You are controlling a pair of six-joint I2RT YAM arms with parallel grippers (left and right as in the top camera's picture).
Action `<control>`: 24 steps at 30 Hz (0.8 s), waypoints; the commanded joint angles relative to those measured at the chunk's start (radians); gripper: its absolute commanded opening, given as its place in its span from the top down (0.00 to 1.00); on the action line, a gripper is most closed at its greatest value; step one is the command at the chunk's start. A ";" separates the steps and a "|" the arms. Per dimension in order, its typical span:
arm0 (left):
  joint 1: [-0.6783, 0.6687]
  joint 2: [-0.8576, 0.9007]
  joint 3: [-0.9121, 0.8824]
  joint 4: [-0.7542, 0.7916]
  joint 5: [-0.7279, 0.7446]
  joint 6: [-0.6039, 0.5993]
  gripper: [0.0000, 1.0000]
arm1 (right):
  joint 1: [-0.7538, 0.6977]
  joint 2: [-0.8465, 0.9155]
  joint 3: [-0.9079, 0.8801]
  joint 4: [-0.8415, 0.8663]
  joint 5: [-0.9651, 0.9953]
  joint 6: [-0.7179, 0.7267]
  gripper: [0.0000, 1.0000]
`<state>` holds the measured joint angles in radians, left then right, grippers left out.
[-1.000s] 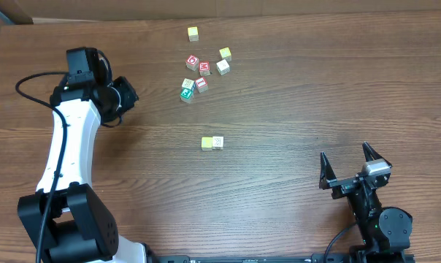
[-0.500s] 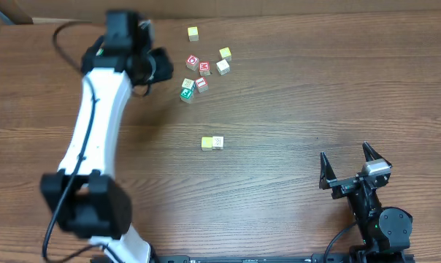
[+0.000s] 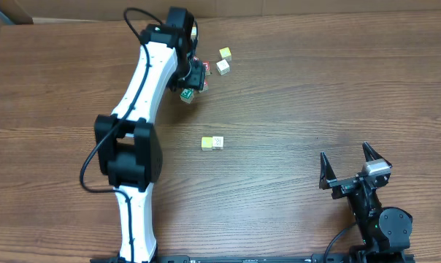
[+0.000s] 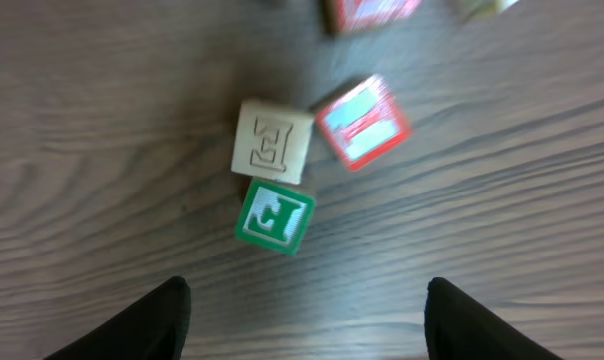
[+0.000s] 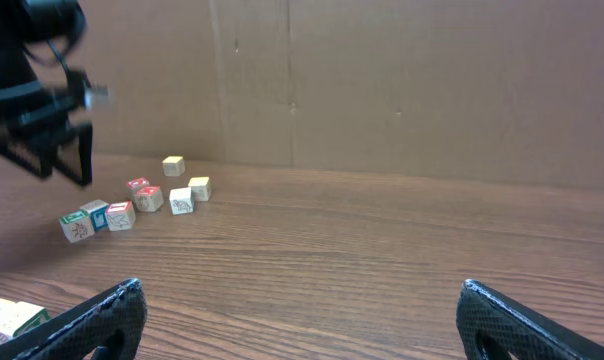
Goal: Flip 5 blocks
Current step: 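Grasp the green-bordered block with the left gripper and lift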
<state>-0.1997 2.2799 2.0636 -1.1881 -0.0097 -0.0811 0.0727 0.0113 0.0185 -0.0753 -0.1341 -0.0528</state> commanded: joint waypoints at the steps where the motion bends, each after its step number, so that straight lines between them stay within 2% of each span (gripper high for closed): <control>1: 0.012 0.046 0.019 -0.008 -0.027 0.056 0.34 | -0.003 -0.006 -0.010 0.003 -0.002 -0.004 0.00; 5: 0.011 0.085 0.019 0.011 -0.027 0.087 0.39 | -0.003 -0.006 -0.010 0.003 -0.002 -0.004 0.00; 11: 0.011 0.105 0.018 0.039 -0.027 0.095 0.52 | -0.003 -0.006 -0.010 0.003 -0.002 -0.004 0.00; 17: 0.010 0.138 0.014 0.060 -0.024 0.092 0.55 | -0.003 -0.006 -0.010 0.003 -0.002 -0.004 0.00; 24: 0.009 0.153 -0.002 0.073 -0.024 0.081 0.66 | -0.003 -0.006 -0.010 0.003 -0.002 -0.004 0.00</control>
<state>-0.1940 2.4222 2.0636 -1.1248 -0.0277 -0.0036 0.0727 0.0109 0.0185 -0.0753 -0.1337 -0.0528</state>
